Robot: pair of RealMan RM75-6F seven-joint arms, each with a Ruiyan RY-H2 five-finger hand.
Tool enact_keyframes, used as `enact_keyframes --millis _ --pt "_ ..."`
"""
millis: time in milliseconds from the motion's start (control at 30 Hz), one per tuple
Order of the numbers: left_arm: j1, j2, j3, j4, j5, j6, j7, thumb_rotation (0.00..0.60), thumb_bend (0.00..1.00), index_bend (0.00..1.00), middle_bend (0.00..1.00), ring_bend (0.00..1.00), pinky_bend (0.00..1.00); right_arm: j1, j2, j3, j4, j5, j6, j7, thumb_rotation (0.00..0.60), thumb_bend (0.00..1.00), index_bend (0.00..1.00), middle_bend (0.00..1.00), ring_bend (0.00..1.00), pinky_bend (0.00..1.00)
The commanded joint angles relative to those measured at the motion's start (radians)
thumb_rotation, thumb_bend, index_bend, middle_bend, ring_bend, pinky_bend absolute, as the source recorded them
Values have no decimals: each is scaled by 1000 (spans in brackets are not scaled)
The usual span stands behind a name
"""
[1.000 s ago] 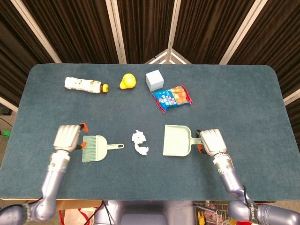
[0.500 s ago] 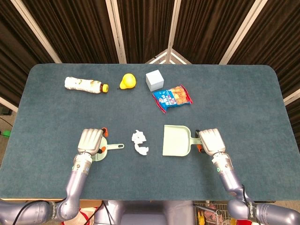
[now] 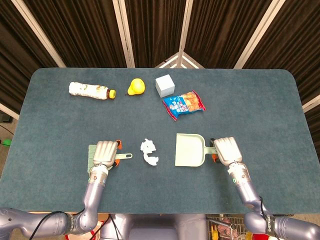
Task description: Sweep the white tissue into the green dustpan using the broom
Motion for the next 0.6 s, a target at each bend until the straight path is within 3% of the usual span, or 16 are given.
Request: enact_keyframes --millis 33,433,600 --pt "-5 -11 2 15 -14 3 5 600 365 415 1000 1000 1000 1 1 -1 1 -2 -1 2 600 528 815 976 996 927" --pt "-10 -36 2 57 -52 -7 -11 600 426 459 1000 1000 1000 -5 2 -11 -1 -13 2 8 600 527 815 976 995 927" --pt "-9 -43 9 72 -50 -11 -21 600 514 575 1000 1000 1000 -4 -1 -10 4 -10 3 3 600 528 815 976 995 927"
